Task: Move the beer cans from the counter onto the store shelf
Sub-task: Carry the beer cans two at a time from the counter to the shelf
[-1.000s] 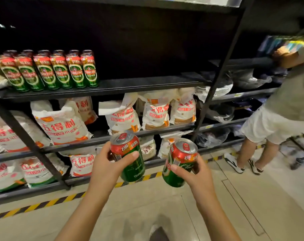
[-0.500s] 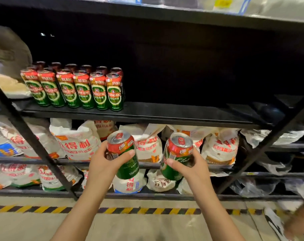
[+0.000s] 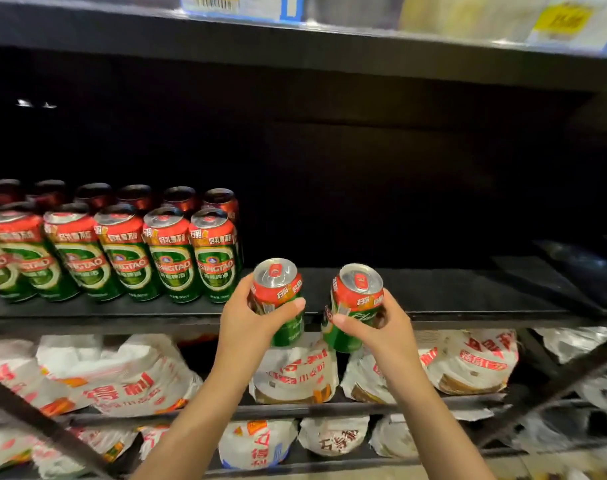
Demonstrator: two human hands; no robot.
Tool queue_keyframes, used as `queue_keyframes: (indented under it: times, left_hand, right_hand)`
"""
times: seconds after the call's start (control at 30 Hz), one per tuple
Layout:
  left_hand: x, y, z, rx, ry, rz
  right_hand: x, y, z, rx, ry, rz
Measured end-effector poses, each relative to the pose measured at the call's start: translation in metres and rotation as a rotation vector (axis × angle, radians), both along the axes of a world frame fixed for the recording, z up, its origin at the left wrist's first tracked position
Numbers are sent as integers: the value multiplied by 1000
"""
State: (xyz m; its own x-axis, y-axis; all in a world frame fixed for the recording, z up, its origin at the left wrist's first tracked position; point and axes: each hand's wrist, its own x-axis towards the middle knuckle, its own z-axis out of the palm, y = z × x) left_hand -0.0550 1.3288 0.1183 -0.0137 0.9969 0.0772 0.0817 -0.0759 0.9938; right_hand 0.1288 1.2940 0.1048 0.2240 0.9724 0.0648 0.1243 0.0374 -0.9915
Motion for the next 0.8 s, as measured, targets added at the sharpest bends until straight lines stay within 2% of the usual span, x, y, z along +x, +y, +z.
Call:
queue_keyframes:
  times: [0.13, 0.27, 0.67, 0.8]
  left_hand:
    - [15, 42, -7, 56, 61, 26]
    - [26, 77, -16, 88, 110, 88]
    - [42, 144, -40, 7, 170, 325]
    - [42, 160, -48, -25, 170, 326]
  right_hand:
    - [8, 38, -6, 22, -16, 8]
    - [16, 74, -12, 2, -112, 71]
    - [13, 167, -19, -63, -120, 112]
    - [13, 183, -24, -66, -89, 73]
